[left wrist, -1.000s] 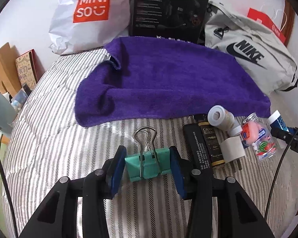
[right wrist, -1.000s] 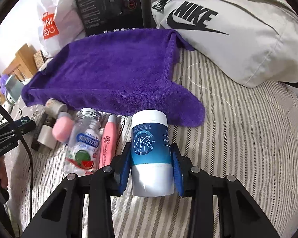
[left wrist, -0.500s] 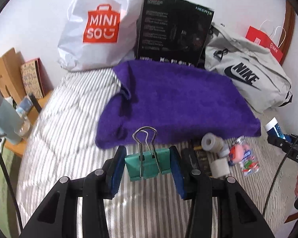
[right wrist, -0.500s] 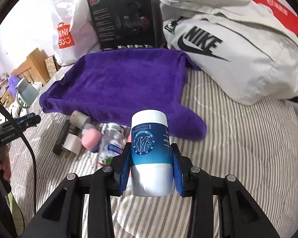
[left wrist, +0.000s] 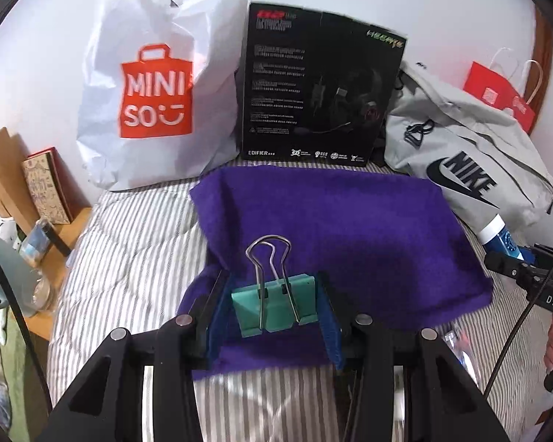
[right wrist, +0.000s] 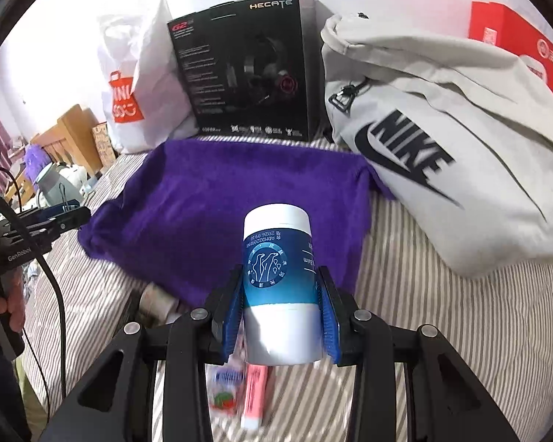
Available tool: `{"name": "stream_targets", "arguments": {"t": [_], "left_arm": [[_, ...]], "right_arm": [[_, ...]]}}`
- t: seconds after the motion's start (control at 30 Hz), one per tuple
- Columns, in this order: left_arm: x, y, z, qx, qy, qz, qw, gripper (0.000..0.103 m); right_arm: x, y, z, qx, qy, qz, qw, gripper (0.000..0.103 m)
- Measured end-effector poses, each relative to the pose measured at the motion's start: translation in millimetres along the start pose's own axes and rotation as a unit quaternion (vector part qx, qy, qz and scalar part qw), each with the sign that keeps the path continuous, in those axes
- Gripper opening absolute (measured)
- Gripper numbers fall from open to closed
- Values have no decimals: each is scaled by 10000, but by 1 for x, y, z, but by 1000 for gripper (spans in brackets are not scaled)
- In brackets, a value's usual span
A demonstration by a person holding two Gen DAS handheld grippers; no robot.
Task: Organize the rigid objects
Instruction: 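Carry the teal clip onto the towel with the left tool while the right tool carries the container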
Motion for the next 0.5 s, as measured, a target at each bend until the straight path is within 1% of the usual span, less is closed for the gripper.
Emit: {"name": "stream_targets", "arguments": {"t": [0.13, 0.23, 0.3, 0.5], "left_arm": [[5, -22, -17, -61, -92, -5, 9999, 42], [8, -42, -29, -111, -88, 61, 9999, 42], [9, -56, -35, -127, -71, 89, 9999, 42], [15, -102, -42, -361, -82, 155, 9992, 42]], "right_arm": [[2, -24, -18, -73, 9, 0, 10000, 37], [4, -47, -29, -179, 3, -43, 9998, 37], [6, -64, -36, -252, 24, 7, 9997, 37], [9, -106, -47, -475, 102, 97, 9988, 37]]}}
Point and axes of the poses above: each gripper's, at about its wrist camera, not at the fingertips, and y roughly against the way its jaws point, x to its right, z to its underside, the point moved 8 cm from there along -y, roughly the way its jaws point, and after that the axes turned 2 degrees about -y, right-handed, at the moved point
